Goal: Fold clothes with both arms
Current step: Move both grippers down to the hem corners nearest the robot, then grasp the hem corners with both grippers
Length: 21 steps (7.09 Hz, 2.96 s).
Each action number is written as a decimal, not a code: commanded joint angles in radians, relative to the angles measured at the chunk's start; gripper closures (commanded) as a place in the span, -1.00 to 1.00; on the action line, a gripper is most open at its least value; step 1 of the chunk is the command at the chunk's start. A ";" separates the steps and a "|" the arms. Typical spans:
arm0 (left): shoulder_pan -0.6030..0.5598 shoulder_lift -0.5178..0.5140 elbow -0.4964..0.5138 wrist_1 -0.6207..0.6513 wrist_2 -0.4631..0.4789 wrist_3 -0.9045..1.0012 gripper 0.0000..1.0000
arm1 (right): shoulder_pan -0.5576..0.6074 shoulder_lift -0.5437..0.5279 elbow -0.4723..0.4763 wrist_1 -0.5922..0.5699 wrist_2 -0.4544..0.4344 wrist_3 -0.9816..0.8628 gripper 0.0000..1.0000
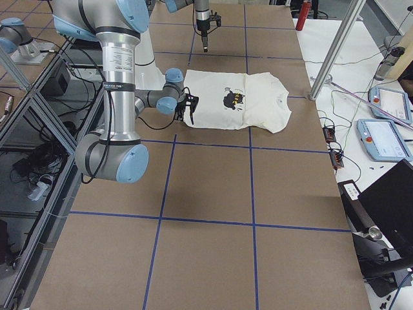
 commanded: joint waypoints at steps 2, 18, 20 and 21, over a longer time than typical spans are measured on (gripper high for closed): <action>0.276 0.012 0.109 -0.054 0.161 -0.325 -0.96 | 0.022 0.005 0.021 0.009 0.001 -0.001 1.00; 0.241 0.105 0.207 -0.219 0.231 -0.270 -0.48 | 0.060 0.010 0.030 0.007 0.015 -0.002 1.00; 0.243 0.105 0.211 -0.219 0.229 -0.273 -0.40 | 0.060 0.007 0.030 0.007 0.015 -0.002 1.00; 0.241 0.105 0.213 -0.220 0.229 -0.273 -0.27 | 0.060 0.006 0.030 0.007 0.015 -0.002 1.00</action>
